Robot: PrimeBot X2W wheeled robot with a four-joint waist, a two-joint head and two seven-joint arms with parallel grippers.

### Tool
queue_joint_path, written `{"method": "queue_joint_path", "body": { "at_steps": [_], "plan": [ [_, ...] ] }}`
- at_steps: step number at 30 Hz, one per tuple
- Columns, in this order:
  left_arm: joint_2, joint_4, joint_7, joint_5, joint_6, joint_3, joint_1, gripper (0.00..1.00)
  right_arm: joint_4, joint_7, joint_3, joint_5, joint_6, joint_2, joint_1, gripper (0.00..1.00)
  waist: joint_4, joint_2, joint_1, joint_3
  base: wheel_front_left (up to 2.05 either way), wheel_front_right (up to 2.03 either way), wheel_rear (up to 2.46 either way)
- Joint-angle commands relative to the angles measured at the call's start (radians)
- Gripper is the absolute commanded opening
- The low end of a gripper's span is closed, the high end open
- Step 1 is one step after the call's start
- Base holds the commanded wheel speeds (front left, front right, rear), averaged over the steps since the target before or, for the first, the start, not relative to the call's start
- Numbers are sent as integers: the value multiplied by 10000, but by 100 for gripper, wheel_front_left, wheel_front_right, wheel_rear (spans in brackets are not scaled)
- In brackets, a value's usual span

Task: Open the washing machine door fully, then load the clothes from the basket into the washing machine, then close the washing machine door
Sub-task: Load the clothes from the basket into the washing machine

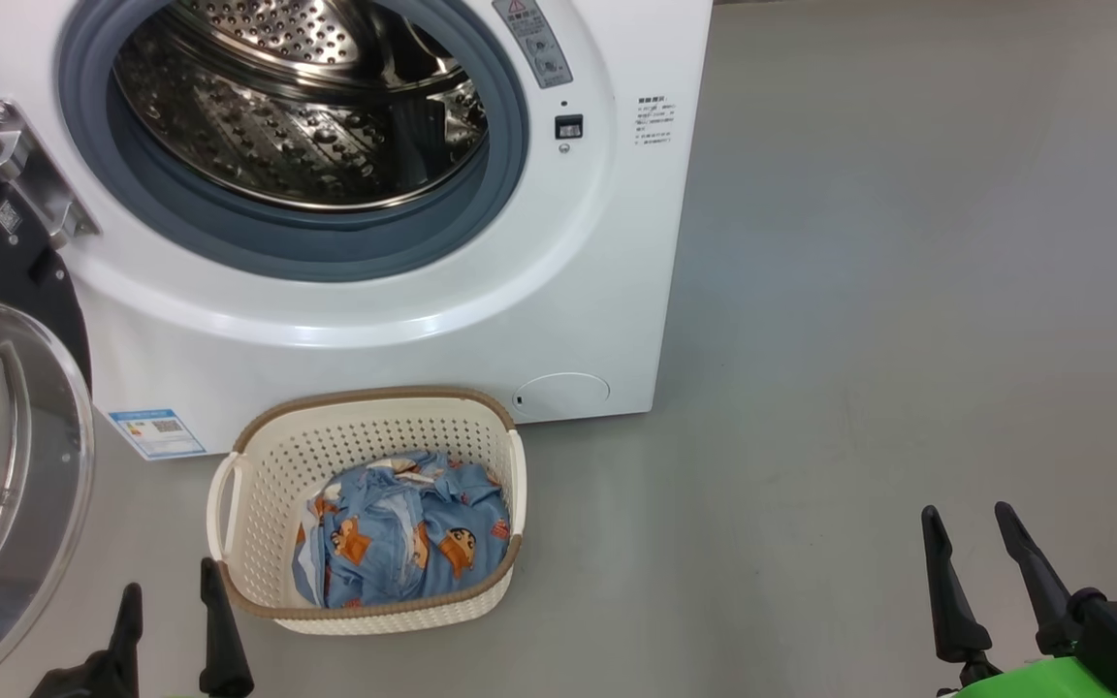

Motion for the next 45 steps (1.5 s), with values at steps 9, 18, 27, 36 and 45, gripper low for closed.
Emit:
{"method": "queue_joint_path", "body": {
  "at_steps": [9, 18, 27, 36, 45],
  "plan": [
    [154, -111, -55, 121, -144, 373, -186, 100, -265, -120, 179, -46, 16, -61, -153, 100, 19, 0, 0, 43, 0, 0, 0],
    [154, 81, -55, 125, -255, 465, -187, 100, -244, -120, 199, -33, 16, -61, -150, 100, 19, 0, 0, 38, 22, -22, 0],
    [154, 60, -55, 533, -287, 722, -238, 100, -201, -120, 231, -20, 16, -61, -169, 100, 21, 0, 0, -19, 151, -153, 2],
    [154, 123, -55, 580, -247, 507, -175, 100, -207, -120, 196, 18, 16, -61, -171, 100, 29, 0, 0, -15, 112, -112, 0],
    [154, 186, -55, 446, -264, 428, -151, 100, -203, -120, 177, 13, 16, -60, -143, 100, 103, 0, 0, -52, 15, -15, 0]
  ]
}}
